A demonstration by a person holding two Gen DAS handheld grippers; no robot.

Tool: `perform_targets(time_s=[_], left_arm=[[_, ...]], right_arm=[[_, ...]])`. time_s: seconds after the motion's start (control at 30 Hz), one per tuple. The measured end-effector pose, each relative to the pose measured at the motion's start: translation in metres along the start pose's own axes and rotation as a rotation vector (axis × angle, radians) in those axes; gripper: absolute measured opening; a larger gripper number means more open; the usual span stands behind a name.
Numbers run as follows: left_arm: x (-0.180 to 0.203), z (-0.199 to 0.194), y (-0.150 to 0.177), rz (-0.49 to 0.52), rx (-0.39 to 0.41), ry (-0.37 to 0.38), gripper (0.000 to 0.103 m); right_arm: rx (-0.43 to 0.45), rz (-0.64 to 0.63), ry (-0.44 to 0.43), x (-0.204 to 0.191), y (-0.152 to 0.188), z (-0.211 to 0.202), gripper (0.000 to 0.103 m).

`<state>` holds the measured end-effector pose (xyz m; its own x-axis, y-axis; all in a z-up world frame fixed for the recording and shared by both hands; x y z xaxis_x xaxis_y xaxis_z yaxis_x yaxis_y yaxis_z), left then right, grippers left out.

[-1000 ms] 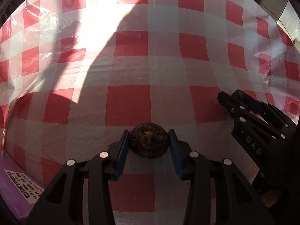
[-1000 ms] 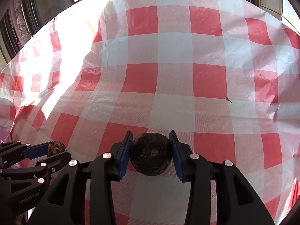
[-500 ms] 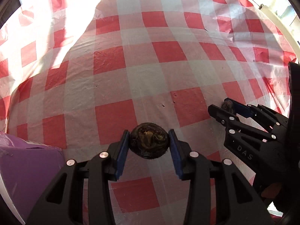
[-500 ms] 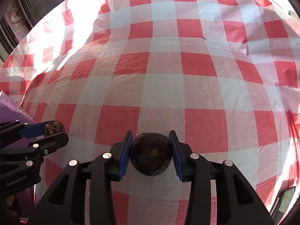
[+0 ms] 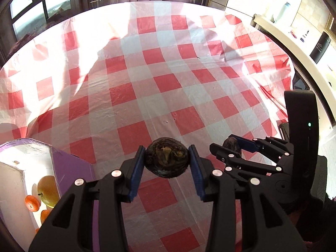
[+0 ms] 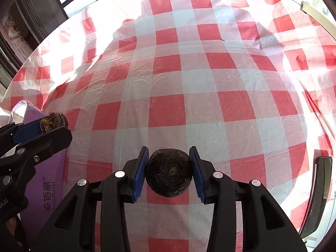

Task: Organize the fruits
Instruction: 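Carry both dates over the white box, then open both grippers to drop the dates into the box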

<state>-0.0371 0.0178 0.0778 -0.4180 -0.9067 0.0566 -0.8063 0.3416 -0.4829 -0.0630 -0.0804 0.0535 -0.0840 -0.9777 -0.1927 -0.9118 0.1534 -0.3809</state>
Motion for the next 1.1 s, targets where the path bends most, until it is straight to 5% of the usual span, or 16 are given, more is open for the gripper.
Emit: perform_targets(time_s=[0.27,0.63,0.87,1.1], left_arm=[[-0.036,-0.056,0.016,-0.024,0.119,-0.028,0.042],[-0.131,-0.088,0.074,-0.154,0.116,-0.134,0.042],[-0.177,-0.09,0.119,-0.181,0.014,-0.196,0.042],[-0.19,-0.067,0.161,-0.134,-0.167,-0.215,0.042]], right_arm=[[0.095,-0.002,-0.049,-0.047,0.001,-0.044,0.04],[0.198,-0.283,-0.177,-0.173,0.003,-0.077,0.04],[0.188,-0.382,-0.249,-0.225,0.001,-0.072,0.04],[0.034,-0.461,-0.309,-0.268,0.003,-0.038,0.04]])
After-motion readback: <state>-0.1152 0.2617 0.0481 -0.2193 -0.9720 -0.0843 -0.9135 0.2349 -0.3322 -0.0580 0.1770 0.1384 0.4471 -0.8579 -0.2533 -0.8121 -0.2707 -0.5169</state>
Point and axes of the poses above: each gripper's, at about its wrist camera, not at the fingertips, and z roughly the way its jaws point, x to its right, y to its underside, the point moved 5 cm from there along z, roughly the way its jaws point, and after that the axes turned 1 degree about -y, right-handed, at the moved point
